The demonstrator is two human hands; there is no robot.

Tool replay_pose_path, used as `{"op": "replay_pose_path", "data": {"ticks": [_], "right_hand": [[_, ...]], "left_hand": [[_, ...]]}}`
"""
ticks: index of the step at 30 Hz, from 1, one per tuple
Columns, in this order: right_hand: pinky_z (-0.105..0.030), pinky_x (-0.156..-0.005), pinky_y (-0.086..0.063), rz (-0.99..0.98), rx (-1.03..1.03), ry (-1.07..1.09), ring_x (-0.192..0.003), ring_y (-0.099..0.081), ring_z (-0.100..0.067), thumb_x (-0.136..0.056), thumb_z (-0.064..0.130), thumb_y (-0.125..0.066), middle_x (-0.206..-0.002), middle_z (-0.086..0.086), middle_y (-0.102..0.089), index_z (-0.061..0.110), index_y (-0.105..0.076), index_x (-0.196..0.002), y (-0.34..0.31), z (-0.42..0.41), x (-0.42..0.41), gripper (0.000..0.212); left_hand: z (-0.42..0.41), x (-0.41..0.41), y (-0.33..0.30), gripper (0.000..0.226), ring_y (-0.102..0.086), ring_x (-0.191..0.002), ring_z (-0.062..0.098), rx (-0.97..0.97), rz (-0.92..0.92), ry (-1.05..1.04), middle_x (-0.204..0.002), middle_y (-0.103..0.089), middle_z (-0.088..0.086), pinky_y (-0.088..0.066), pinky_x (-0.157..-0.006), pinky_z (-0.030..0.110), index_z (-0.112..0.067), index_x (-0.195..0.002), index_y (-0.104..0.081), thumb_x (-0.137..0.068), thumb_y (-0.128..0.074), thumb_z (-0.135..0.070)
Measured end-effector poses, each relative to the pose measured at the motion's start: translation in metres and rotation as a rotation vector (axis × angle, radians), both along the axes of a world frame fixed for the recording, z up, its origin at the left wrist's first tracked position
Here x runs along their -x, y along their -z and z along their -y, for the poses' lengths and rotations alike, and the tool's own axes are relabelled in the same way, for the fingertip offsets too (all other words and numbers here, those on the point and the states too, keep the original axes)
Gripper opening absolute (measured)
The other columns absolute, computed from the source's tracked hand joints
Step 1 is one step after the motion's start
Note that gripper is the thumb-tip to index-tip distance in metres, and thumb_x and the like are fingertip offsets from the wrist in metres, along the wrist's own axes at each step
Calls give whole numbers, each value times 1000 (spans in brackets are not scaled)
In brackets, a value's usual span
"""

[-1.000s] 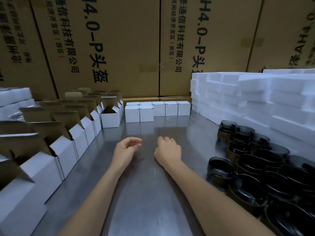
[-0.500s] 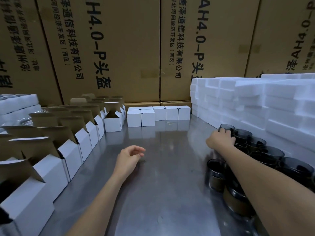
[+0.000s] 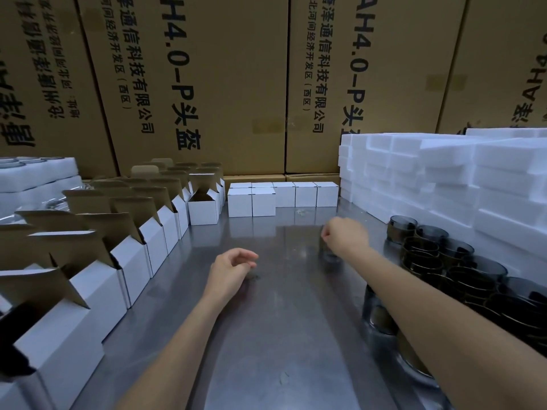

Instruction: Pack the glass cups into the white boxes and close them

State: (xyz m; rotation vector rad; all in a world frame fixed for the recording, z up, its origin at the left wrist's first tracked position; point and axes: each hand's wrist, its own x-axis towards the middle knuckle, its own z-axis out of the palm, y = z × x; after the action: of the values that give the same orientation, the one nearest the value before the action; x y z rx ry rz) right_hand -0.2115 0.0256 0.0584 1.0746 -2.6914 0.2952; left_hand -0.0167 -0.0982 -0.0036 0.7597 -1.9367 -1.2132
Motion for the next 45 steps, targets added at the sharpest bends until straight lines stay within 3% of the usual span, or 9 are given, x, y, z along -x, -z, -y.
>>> {"op": "replay_pose_path", "data": {"ticks": [5, 9, 14, 17, 21, 25, 29, 36, 45], "right_hand": [[-34, -86, -45, 94, 87, -267, -110, -57, -29, -93, 17, -54, -119, -7, -63, 20, -58, -112, 1, 27, -63, 20], [-33, -90, -44, 122, 95, -389, -112, -57, -25, -90, 18, -58, -118, -3, -65, 24, -61, -112, 3, 42, -99, 23], [-28, -89, -44, 178, 459, -456, -112, -51, -12, -92, 21, -53, -112, 6, -64, 31, -65, -109, 37, 32, -108, 23], [-14, -93, -31, 418, 766, -434, -124, -43, -10, -88, 4, -51, -124, 7, -58, 23, -58, -122, 59, 23, -96, 39], [-27, -104, -35, 853, 718, -382, -130, -43, -19, -87, -1, -52, -135, 1, -47, 18, -38, -141, 66, 24, -81, 59], [-35, -104, -42, 806, 667, -442, -111, -56, -10, -86, 9, -63, -118, 13, -50, 19, -42, -138, 67, 28, -83, 58], [-23, -93, -46, 732, 640, -452, -84, -56, 1, -83, 17, -71, -118, 0, -43, 20, -49, -132, 66, 25, -81, 54], [-30, -98, -45, 828, 726, -544, -109, -58, -18, -70, 3, -81, -122, -1, -57, 20, -50, -112, 60, 16, -78, 55], [-26, -95, -43, 657, 697, -633, -109, -52, -16, -64, -1, -82, -120, 3, -53, 22, -46, -112, 62, 14, -80, 65]], "left_hand": [[-1, -1, 1, 28, -62, -95, 18, 23, -11, -30, -94, -66, -2, -44, -80, 23, -20, -99, -65, -83, -58, 3], [-2, -2, -1, 53, -54, -107, 14, 27, 2, -51, -118, -55, -2, -43, -90, 26, -14, -126, -53, -77, -68, -1], [-5, -3, 0, 52, -59, -107, 12, 37, -16, -2, -104, -64, -9, -42, -85, 20, -26, -112, -55, -67, -75, -7], [-2, -3, 3, 62, -57, -115, 15, 36, 8, 22, -120, -62, 1, -44, -98, 29, -17, -126, -52, -70, -77, -7], [-1, -2, 5, 72, -56, -118, 16, 68, 53, 41, -128, -59, 1, -43, -104, 37, -16, -133, -47, -71, -83, -17], [0, -2, 7, 68, -58, -114, 14, 117, 60, 55, -125, -60, -2, -47, -99, 34, -19, -129, -49, -71, -84, -24], [1, -3, 5, 59, -62, -107, 12, 109, 12, 120, -117, -64, -2, -47, -92, 24, -22, -121, -55, -69, -84, -14], [-1, -5, 3, 63, -57, -110, 7, 173, -35, 179, -118, -61, -6, -43, -92, 13, -25, -117, -53, -66, -85, -6], [-10, -2, 2, 67, -56, -108, 20, 282, -30, 191, -120, -51, 2, -47, -95, 38, -35, -105, -40, -65, -80, 1]]}}
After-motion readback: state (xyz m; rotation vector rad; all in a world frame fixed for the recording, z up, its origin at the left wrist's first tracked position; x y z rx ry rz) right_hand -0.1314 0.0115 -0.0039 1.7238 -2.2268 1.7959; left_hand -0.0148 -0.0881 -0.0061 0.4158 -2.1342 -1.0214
